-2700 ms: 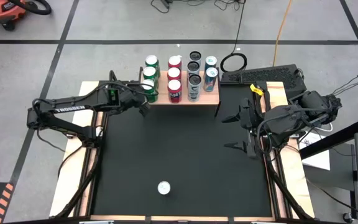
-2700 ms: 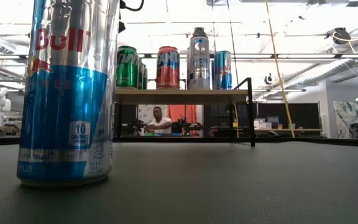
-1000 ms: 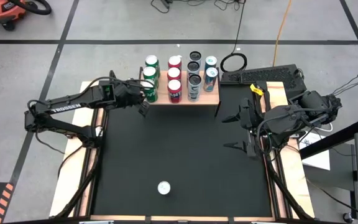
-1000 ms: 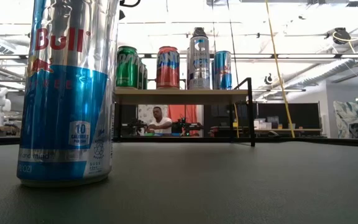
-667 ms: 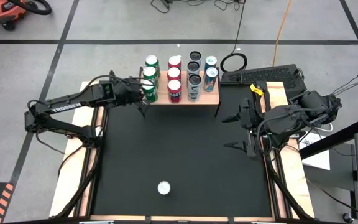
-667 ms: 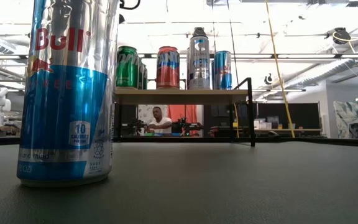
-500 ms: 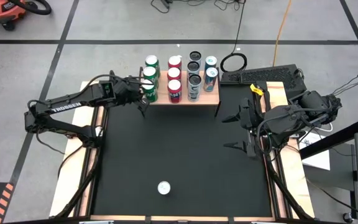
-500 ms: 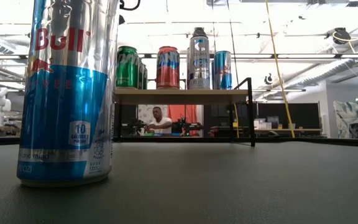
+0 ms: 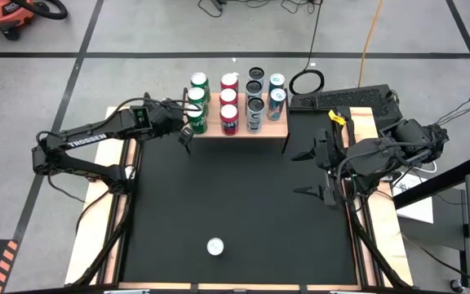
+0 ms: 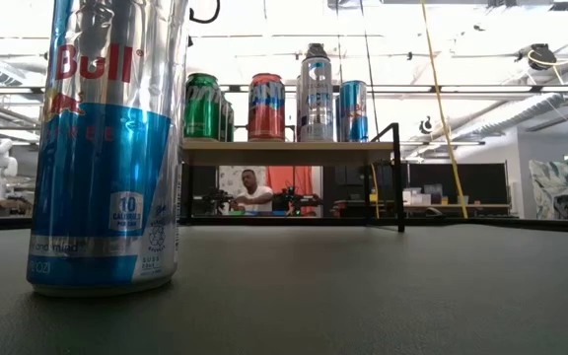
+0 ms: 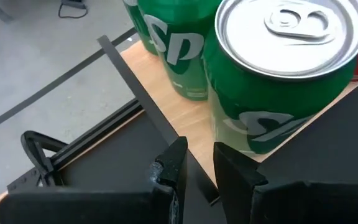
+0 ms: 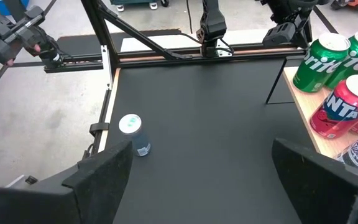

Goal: Place canned beverage on shelf
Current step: Put the blue soda can on the shelf aligned with the other blue soda can

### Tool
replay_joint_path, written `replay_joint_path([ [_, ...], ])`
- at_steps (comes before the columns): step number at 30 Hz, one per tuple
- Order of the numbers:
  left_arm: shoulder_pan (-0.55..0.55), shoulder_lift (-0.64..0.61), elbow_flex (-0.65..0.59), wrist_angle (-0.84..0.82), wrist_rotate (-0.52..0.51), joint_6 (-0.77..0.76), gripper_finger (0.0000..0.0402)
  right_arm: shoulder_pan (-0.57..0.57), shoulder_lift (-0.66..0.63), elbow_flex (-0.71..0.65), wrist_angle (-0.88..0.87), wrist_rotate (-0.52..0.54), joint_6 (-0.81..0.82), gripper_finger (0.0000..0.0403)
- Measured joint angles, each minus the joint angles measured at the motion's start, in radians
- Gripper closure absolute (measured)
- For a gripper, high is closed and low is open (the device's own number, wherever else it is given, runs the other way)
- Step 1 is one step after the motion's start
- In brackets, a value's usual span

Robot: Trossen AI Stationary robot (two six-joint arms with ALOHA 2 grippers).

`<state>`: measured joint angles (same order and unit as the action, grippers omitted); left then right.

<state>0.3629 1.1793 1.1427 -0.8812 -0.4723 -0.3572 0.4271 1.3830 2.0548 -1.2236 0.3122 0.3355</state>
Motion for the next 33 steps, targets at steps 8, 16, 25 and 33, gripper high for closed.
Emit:
replay_joint_path([
  [8,-0.008,-0.003,0.000,0.004,0.098,-0.142,0.0320,0.000,0.000,0.000,0.000,0.000,0.003,0.0040],
  [16,-0.153,-0.041,0.002,0.015,0.176,-0.289,0.0321,0.000,0.000,0.000,0.000,-0.003,0.023,0.0040],
  [25,-0.403,-0.042,0.002,0.144,0.138,-0.364,0.0321,0.000,0.010,0.000,0.000,-0.030,0.164,0.0040],
  [33,-0.624,-0.042,0.002,0.252,0.130,-0.397,0.0321,0.026,0.096,0.000,0.024,-0.053,0.426,0.0040],
])
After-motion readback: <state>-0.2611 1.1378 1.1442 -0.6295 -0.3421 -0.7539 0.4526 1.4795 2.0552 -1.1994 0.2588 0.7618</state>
